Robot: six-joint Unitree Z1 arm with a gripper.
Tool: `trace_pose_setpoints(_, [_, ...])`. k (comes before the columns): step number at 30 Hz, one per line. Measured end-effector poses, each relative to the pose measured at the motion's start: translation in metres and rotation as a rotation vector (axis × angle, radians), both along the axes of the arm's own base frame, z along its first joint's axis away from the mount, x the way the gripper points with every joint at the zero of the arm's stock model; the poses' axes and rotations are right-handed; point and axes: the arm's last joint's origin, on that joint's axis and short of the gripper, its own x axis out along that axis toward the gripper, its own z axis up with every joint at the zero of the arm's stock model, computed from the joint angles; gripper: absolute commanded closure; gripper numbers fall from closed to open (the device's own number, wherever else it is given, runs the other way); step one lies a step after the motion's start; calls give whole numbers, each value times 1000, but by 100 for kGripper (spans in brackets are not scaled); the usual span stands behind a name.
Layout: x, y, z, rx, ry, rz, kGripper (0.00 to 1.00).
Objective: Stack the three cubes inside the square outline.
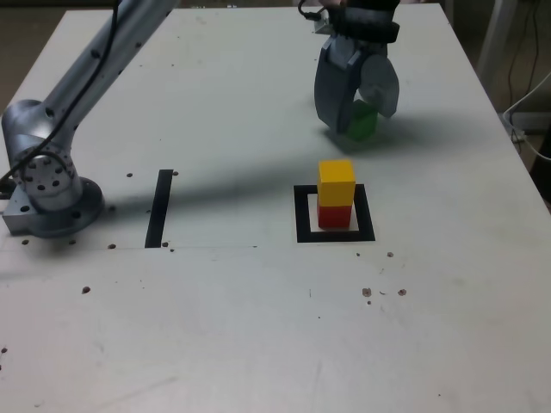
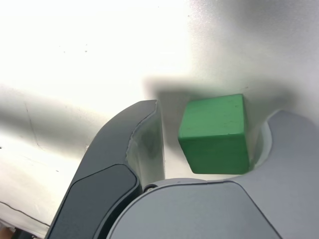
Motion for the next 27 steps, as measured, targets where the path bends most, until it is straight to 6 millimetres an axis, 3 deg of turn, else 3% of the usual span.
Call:
trace_pose_setpoints(4, [0,0,0,4,-2,-10,72])
trace_pose_setpoints(22, [-1,0,1,10,0,-25,72])
trace_pose_setpoints(27, [-6,-15,21,37,-13,-72,72])
